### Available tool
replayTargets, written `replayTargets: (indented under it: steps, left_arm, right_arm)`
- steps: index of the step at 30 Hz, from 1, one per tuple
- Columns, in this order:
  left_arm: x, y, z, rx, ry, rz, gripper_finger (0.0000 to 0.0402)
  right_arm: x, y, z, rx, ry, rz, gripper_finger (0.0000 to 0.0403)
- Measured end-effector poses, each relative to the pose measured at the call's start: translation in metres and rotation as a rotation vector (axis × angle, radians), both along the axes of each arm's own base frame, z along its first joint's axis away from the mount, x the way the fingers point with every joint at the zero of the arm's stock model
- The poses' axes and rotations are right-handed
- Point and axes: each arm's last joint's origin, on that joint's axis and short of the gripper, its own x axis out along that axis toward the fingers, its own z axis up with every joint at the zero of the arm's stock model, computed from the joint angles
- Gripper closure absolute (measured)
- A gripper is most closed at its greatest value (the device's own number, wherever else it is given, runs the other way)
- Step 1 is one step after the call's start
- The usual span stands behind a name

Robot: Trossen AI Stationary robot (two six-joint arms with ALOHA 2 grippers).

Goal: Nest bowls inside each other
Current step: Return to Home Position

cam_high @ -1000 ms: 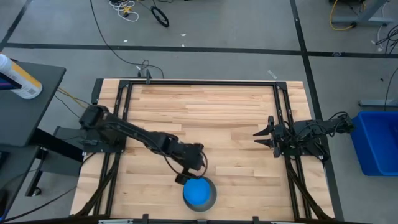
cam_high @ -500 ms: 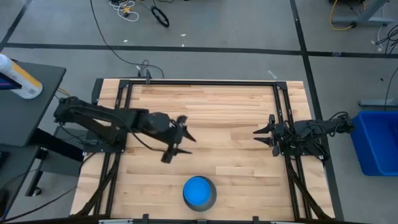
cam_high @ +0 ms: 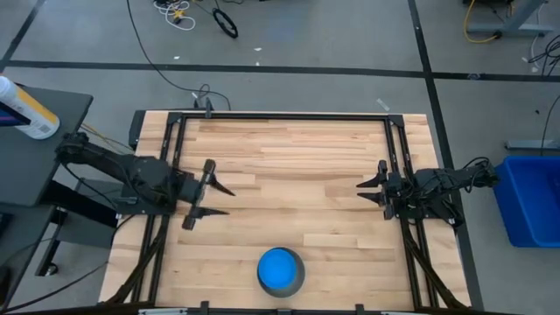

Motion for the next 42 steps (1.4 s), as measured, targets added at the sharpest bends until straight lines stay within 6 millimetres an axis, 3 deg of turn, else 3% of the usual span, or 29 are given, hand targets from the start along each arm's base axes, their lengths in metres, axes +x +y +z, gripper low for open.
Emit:
replayTargets:
  steps: [7,11,16,21,25,34,42]
  left_arm:
    - [-0.035,0.012,-0.098,-0.208,0.052,0.009,0.0168]
    - [-0.051,0.013,-0.133,-0.261,-0.052,-0.070,0.0168]
    - [-0.067,0.022,-0.171,-0.292,-0.119,-0.040,0.0168]
    - [-0.076,0.028,-0.179,-0.297,-0.046,0.038,0.0168]
    - [-0.084,0.031,-0.175,-0.295,-0.104,0.037,0.0168]
    - [-0.084,0.041,-0.171,-0.280,-0.082,0.195,0.0168]
    - [-0.084,0.042,-0.172,-0.283,-0.068,0.191,0.0168]
  right_arm:
    - [0.000,0.000,0.003,-0.018,-0.034,0.003,0.0273]
    - [0.001,0.000,0.004,-0.016,-0.038,0.004,0.0273]
    - [0.001,0.002,0.005,-0.009,-0.046,0.048,0.0272]
    - [0.001,0.002,0.005,-0.006,-0.055,0.048,0.0270]
    - [0.001,0.002,0.006,-0.005,-0.057,0.051,0.0270]
    - [0.000,0.004,0.009,0.006,-0.094,0.139,0.0272]
    - [-0.006,0.004,0.029,-0.067,-0.169,0.190,0.0272]
